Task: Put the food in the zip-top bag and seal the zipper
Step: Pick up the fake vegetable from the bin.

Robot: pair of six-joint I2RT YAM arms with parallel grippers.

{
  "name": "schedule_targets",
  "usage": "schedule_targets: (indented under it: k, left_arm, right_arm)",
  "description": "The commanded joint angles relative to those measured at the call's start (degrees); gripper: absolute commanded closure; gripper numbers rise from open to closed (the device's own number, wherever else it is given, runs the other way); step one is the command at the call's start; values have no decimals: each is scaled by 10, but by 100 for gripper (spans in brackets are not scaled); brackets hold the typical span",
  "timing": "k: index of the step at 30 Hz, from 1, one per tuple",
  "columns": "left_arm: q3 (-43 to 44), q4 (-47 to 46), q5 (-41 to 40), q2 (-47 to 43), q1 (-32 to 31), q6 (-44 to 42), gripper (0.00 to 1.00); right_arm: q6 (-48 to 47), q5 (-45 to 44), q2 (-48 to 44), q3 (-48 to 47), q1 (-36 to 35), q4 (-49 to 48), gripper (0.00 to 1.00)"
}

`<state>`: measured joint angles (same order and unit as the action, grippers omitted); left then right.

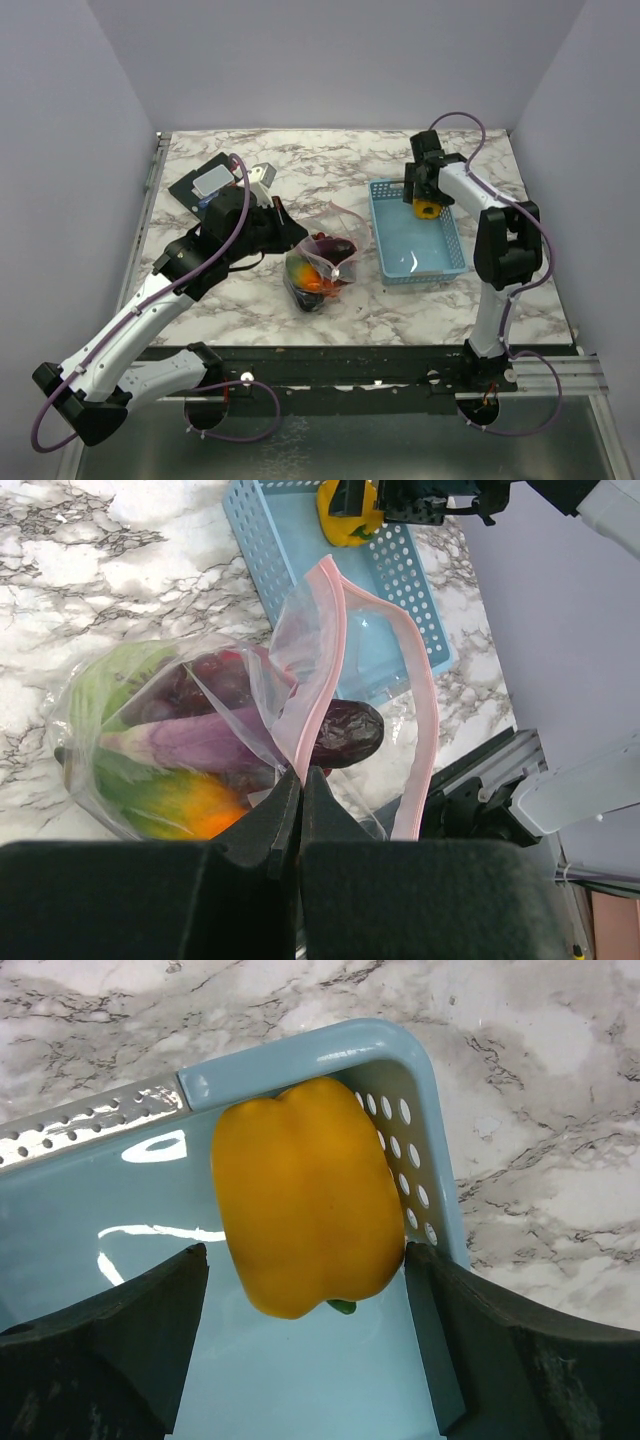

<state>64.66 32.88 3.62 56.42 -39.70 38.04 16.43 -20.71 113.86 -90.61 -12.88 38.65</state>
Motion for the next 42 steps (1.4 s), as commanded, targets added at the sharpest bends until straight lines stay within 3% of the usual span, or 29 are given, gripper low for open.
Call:
schedule_targets:
  k: [1, 8, 16, 19, 25, 27, 42]
  left_arm:
    - [-3, -1, 11, -2, 5, -10, 100]
    - [-2, -1, 12, 5, 5, -11, 100]
    - [-2, -1, 13, 7, 7, -12, 100]
    - [-2, 0, 14, 6, 8, -10, 100]
    - [-1, 0, 13, 8, 8, -7, 100]
    - [1, 0, 14, 10, 9, -6, 100]
    - [8, 0, 9, 19, 9, -4, 100]
  right_arm:
    - [0, -28, 14, -18, 5, -1, 15]
    - [-8, -17, 35, -35, 5, 2, 18]
    - [-6, 4, 46, -18, 5, -9, 29]
    - [-4, 10, 47, -14, 4, -9, 37]
    - [1, 29, 26, -8, 4, -4, 67]
    - [5, 37, 7, 0, 4, -4, 72]
    - [7, 149, -205, 62, -14, 15, 76]
